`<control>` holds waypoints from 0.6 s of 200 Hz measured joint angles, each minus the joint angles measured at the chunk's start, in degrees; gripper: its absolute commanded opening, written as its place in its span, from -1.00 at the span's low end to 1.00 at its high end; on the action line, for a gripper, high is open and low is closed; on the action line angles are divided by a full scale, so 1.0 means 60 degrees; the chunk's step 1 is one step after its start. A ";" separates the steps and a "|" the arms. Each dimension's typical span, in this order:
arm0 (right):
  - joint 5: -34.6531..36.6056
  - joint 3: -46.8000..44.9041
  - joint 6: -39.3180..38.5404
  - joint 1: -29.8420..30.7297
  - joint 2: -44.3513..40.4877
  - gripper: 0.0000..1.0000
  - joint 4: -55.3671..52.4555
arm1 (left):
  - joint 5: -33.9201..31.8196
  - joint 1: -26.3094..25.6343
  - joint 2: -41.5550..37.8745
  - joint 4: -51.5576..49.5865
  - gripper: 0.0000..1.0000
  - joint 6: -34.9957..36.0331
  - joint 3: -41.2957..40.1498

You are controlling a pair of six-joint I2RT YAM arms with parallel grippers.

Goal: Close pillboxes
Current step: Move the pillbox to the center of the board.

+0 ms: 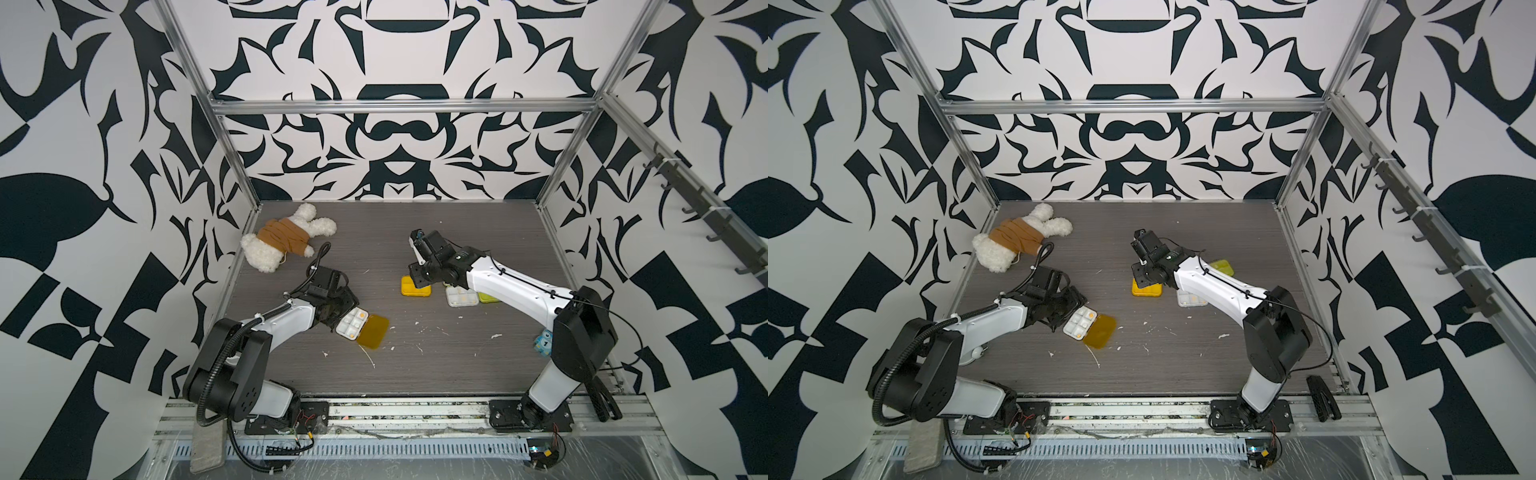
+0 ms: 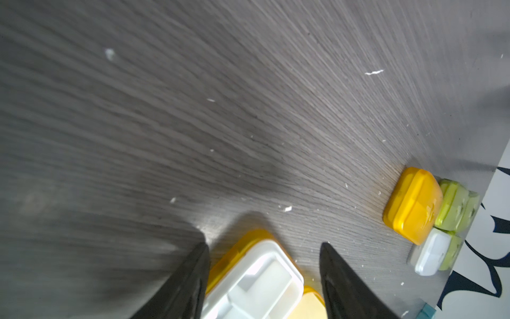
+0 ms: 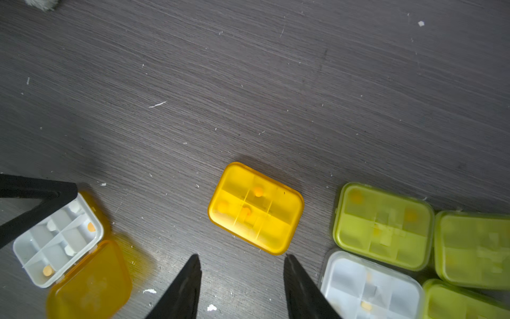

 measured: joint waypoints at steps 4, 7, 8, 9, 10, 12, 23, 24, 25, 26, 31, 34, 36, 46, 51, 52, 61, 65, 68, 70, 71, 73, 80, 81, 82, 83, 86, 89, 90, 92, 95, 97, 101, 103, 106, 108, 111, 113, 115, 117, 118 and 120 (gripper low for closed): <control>-0.0025 -0.0036 0.0029 0.0000 0.0007 0.03 0.0022 | 0.0004 -0.0025 0.0036 0.0000 0.32 0.0007 0.0029; -0.0044 -0.0062 0.0051 0.0000 0.0007 0.02 0.0044 | 0.0000 -0.0047 0.0058 0.0004 0.32 0.0015 0.0055; -0.0051 -0.0076 0.0058 0.0000 0.0011 0.02 0.0047 | 0.0000 -0.0051 0.0066 0.0004 0.32 0.0015 0.0062; -0.0055 -0.0080 0.0062 0.0000 0.0015 0.02 0.0047 | 0.0004 -0.0058 0.0073 0.0004 0.32 0.0018 0.0069; -0.0062 -0.0095 0.0066 0.0000 0.0018 0.02 0.0047 | 0.0004 -0.0069 0.0087 0.0004 0.32 0.0018 0.0076; -0.0073 -0.0102 0.0076 0.0000 0.0018 0.02 0.0047 | 0.0000 -0.0080 0.0098 0.0011 0.32 0.0018 0.0087; -0.0131 -0.0175 0.0131 0.0000 0.0069 0.02 0.0058 | 0.0000 -0.0171 0.0178 0.0033 0.32 0.0018 0.0149; -0.0135 -0.0178 0.0131 0.0000 0.0069 0.02 0.0062 | 0.0000 -0.0178 0.0182 0.0033 0.32 0.0022 0.0153; -0.0142 -0.0186 0.0135 0.0000 0.0069 0.02 0.0066 | 0.0000 -0.0193 0.0189 0.0040 0.32 0.0022 0.0157; -0.0153 -0.0197 0.0138 0.0000 0.0073 0.02 0.0073 | 0.0000 -0.0200 0.0193 0.0047 0.32 0.0022 0.0157; -0.0164 -0.0244 0.0149 0.0000 0.0087 0.02 0.0087 | 0.0000 -0.0244 0.0208 0.0080 0.32 0.0022 0.0160; -0.0164 -0.0266 0.0164 0.0000 0.0087 0.02 0.0087 | 0.0000 -0.0270 0.0208 0.0087 0.32 0.0022 0.0164; -0.0168 -0.0288 0.0168 0.0000 0.0087 0.02 0.0087 | 0.0000 -0.0288 0.0208 0.0087 0.32 0.0018 0.0164; -0.0189 -0.0397 0.0193 0.0000 0.0084 0.02 0.0109 | 0.0000 -0.0372 0.0204 0.0095 0.32 0.0018 0.0153; -0.0193 -0.0452 0.0208 0.0000 0.0080 0.02 0.0117 | 0.0004 -0.0408 0.0200 0.0102 0.32 0.0018 0.0149; -0.0197 -0.0470 0.0211 0.0000 0.0080 0.02 0.0124 | 0.0004 -0.0415 0.0200 0.0102 0.32 0.0018 0.0149; -0.0208 -0.0579 0.0240 0.0000 0.0066 0.01 0.0146 | 0.0004 -0.0459 0.0175 0.0102 0.32 0.0015 0.0131; -0.0226 -0.0641 0.0262 0.0000 0.0051 0.01 0.0153 | 0.0004 -0.0474 0.0153 0.0106 0.32 0.0018 0.0106; -0.0229 -0.0688 0.0277 0.0000 0.0036 0.01 0.0160 | 0.0004 -0.0481 0.0138 0.0120 0.32 0.0015 0.0080; -0.0233 -0.0714 0.0277 0.0000 0.0029 0.01 0.0164 | 0.0004 -0.0488 0.0113 0.0124 0.32 0.0018 0.0058; -0.0237 -0.0739 0.0280 0.0000 0.0018 0.01 0.0171 | 0.0004 -0.0488 0.0102 0.0124 0.32 0.0018 0.0051; -0.0244 -0.0772 0.0295 0.0000 0.0004 0.01 0.0182 | 0.0004 -0.0488 0.0080 0.0124 0.32 0.0018 0.0029; -0.0273 -0.0914 0.0321 0.0000 -0.0069 0.00 0.0200 | 0.0000 -0.0495 -0.0022 0.0117 0.32 0.0018 -0.0058; -0.0277 -0.0929 0.0324 0.0000 -0.0076 0.00 0.0200 | 0.0000 -0.0495 -0.0033 0.0113 0.32 0.0018 -0.0066; -0.0277 -0.0958 0.0328 0.0000 -0.0091 0.00 0.0200 | 0.0000 -0.0495 -0.0058 0.0098 0.32 0.0018 -0.0084; -0.0280 -0.0976 0.0331 0.0000 -0.0102 0.00 0.0200 | 0.0000 -0.0495 -0.0073 0.0087 0.32 0.0018 -0.0095; -0.0299 -0.1045 0.0346 0.0000 -0.0149 -0.01 0.0215 | 0.0000 -0.0495 -0.0131 0.0066 0.32 0.0022 -0.0135; -0.0313 -0.1118 0.0350 0.0000 -0.0193 -0.01 0.0211 | -0.0007 -0.0495 -0.0186 0.0036 0.32 0.0022 -0.0171; -0.0317 -0.1158 0.0361 0.0000 -0.0222 -0.01 0.0211 | -0.0004 -0.0495 -0.0204 0.0022 0.32 0.0022 -0.0182; -0.0324 -0.1195 0.0364 0.0000 -0.0251 -0.01 0.0215 | -0.0007 -0.0495 -0.0248 0.0011 0.32 0.0022 -0.0211; -0.0350 -0.1279 0.0382 0.0000 -0.0306 -0.01 0.0219 | -0.0007 -0.0495 -0.0306 -0.0029 0.32 0.0022 -0.0251; -0.0379 -0.1341 0.0390 0.0000 -0.0353 -0.02 0.0219 | -0.0007 -0.0495 -0.0342 -0.0058 0.32 0.0029 -0.0273; -0.0412 -0.1475 0.0415 0.0000 -0.0455 -0.02 0.0248 | -0.0007 -0.0499 -0.0426 -0.0102 0.32 0.0033 -0.0335; -0.0433 -0.1552 0.0430 0.0000 -0.0514 -0.02 0.0266 | -0.0007 -0.0499 -0.0481 -0.0127 0.32 0.0040 -0.0372; -0.0455 -0.1654 0.0452 0.0000 -0.0586 -0.02 0.0299 | -0.0007 -0.0503 -0.0539 -0.0160 0.32 0.0051 -0.0415; -0.0484 -0.1727 0.0466 0.0000 -0.0645 -0.02 0.0310 | -0.0007 -0.0503 -0.0572 -0.0178 0.32 0.0047 -0.0437; -0.0506 -0.1829 0.0488 0.0000 -0.0721 -0.03 0.0310 | -0.0007 -0.0503 -0.0634 -0.0222 0.33 0.0058 -0.0477; -0.0517 -0.1880 0.0499 0.0000 -0.0765 -0.03 0.0313 | -0.0007 -0.0503 -0.0685 -0.0240 0.33 0.0058 -0.0506; -0.0532 -0.1960 0.0528 0.0000 -0.0823 -0.03 0.0328 | -0.0007 -0.0503 -0.0714 -0.0262 0.33 0.0062 -0.0528; -0.0565 -0.2044 0.0543 0.0000 -0.0889 -0.03 0.0331 | -0.0004 -0.0503 -0.0761 -0.0280 0.33 0.0058 -0.0565; -0.0568 -0.2069 0.0546 0.0000 -0.0911 -0.03 0.0335 | -0.0004 -0.0503 -0.0780 -0.0288 0.33 0.0062 -0.0572; -0.0594 -0.2146 0.0568 0.0000 -0.0965 -0.03 0.0342 | -0.0004 -0.0503 -0.0820 -0.0310 0.33 0.0066 -0.0608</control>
